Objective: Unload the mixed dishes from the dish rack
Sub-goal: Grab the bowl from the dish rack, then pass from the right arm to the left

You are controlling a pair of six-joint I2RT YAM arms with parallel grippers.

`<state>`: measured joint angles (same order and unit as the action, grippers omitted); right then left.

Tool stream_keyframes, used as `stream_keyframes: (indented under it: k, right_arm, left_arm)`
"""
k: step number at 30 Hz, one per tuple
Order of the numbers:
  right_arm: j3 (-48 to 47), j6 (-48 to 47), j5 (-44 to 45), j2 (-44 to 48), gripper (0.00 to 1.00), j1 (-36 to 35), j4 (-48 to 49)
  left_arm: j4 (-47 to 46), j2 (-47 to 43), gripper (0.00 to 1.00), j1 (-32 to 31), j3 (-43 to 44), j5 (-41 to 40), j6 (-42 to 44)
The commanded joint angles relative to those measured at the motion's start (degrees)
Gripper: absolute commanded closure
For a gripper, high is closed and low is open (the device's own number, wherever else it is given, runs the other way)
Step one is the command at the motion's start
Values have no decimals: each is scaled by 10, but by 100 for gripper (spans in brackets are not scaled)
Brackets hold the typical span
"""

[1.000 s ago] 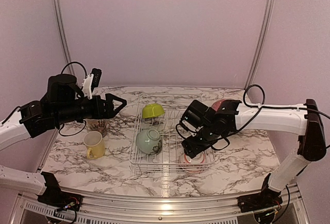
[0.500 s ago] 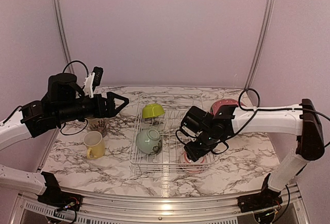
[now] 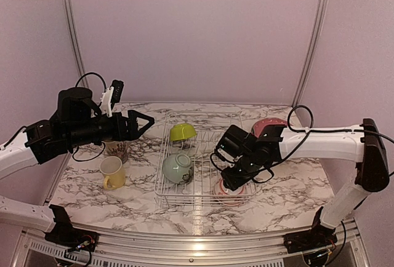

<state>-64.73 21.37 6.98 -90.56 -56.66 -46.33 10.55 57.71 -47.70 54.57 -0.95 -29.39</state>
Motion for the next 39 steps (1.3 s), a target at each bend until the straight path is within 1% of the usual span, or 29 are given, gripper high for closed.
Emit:
stream_keyframes:
  k: [1, 5, 8, 12, 16, 19, 23, 26, 29, 33, 39]
  right_arm:
    - [-3, 13, 7, 37, 74, -2, 39]
    - [-8, 26, 13, 45, 75, 1, 73]
    - [0, 37, -2, 58, 74, 8, 126]
    - [38, 59, -60, 95, 74, 41, 211]
    - [93, 87, -127, 155, 74, 75, 308]
    - [122, 112, -161, 187, 75, 95, 370]
    - [153, 149, -214, 207, 75, 119, 446]
    - [173, 177, -239, 218, 75, 128, 506]
    - [189, 198, -256, 225, 75, 129, 553]
    - [205, 224, -288, 219, 75, 130, 609]
    - [217, 240, -308, 215, 75, 130, 649]
  left_arm:
    - [-1, 9, 1, -2, -1, -5, -4]
    - [-1, 19, 1, -2, -1, -6, -11]
    - [-2, 33, 1, -2, 1, 1, -16]
    - [-16, 53, 1, -3, -1, 7, -25]
    - [-48, 73, 1, -9, -5, 50, -46]
    - [-97, 96, 1, -15, -18, 77, -71]
    - [-188, 141, 3, -30, -28, 130, -111]
    - [-248, 176, 4, -45, -31, 170, -146]
    - [-292, 201, 5, -56, -33, 189, -171]
    - [-348, 230, 6, -64, -36, 220, -203]
    - [-399, 259, 11, -67, -32, 250, -234]
